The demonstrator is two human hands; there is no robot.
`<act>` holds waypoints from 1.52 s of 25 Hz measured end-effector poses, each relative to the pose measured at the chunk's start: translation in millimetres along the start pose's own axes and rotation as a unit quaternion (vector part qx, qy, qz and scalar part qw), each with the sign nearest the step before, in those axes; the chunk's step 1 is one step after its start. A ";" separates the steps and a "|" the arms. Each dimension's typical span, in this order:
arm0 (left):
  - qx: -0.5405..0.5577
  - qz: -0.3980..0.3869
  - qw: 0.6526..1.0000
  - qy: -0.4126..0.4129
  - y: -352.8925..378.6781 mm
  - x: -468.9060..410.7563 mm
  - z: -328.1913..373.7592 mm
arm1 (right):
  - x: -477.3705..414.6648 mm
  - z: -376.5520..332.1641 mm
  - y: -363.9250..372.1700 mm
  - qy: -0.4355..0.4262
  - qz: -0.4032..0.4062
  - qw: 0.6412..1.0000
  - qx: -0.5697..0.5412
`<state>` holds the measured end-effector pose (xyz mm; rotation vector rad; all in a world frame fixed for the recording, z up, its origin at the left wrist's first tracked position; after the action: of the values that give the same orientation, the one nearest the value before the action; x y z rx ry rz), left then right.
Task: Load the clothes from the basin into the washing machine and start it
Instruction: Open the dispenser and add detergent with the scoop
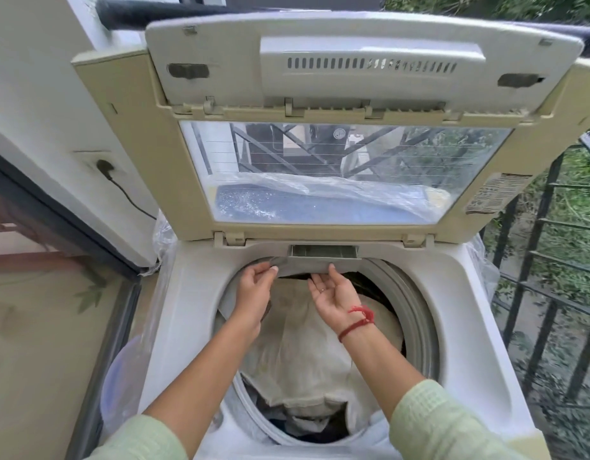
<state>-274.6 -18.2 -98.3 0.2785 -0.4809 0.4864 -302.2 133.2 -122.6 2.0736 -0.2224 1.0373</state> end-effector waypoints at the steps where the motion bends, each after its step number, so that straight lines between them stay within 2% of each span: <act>1: -0.004 -0.002 1.000 -0.006 -0.2 -0.6 -3.1 | -0.3 3.7 -4.6 -0.003 -0.001 1.000 -0.005; 7: -0.034 -0.019 0.999 -0.022 -1.7 3.8 -13.6 | -2.3 18.0 -20.0 -0.007 0.004 1.000 -0.018; 12: -0.041 -0.024 0.999 -0.018 -6.3 10.7 -7.4 | -0.1 12.4 -31.8 0.013 0.020 0.999 0.047; 14: -0.067 -0.032 0.997 0.000 -11.2 17.0 -3.7 | 10.0 13.7 -45.6 0.044 0.045 0.992 0.106; 16: -0.089 -0.036 0.995 0.031 -19.8 30.0 3.9 | 31.2 14.3 -58.6 0.054 0.068 0.966 0.244; 17: -0.094 -0.036 0.993 0.054 -25.3 40.5 10.8 | 42.3 11.9 -62.0 0.030 0.074 0.941 0.329; 19: -0.109 -0.044 0.987 0.114 -36.0 65.8 28.0 | 68.1 4.8 -53.8 -0.072 0.066 0.871 0.481; 23: -0.115 -0.031 0.971 0.207 -77.8 133.8 38.3 | 122.8 28.3 -4.3 -0.249 -0.088 0.698 0.665; 26: -0.085 0.065 0.966 0.234 -133.8 187.9 22.9 | 158.4 66.0 23.5 -0.330 -0.193 0.549 0.743; 28: -0.040 0.158 0.955 0.247 -179.8 230.8 3.8 | 184.8 96.5 33.2 -0.372 -0.261 0.470 0.757; 31: -0.011 0.272 0.932 0.238 -240.2 296.5 -42.8 | 230.5 150.8 39.8 -0.389 -0.360 0.409 0.744; 34: -0.001 0.319 0.927 0.196 -286.8 339.1 -92.1 | 282.1 207.5 35.9 -0.408 -0.423 0.356 0.727; 38: 0.036 0.382 0.904 0.189 -356.8 402.8 -134.2 | 341.8 308.2 9.2 -0.367 -0.512 0.284 0.723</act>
<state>269.3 -119.5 -60.7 0.0478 -0.1704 1.3024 100.5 -32.7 26.3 2.8089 2.1424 -1.2720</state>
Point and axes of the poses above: each hand's wrist, its own x-axis away from the middle knuckle, its own y-axis out of the palm, z = x × y, the point moved 8 cm from there along -x, towards the middle knuckle, and after that the axes turned 11 degrees about x, right-handed, at the moved point
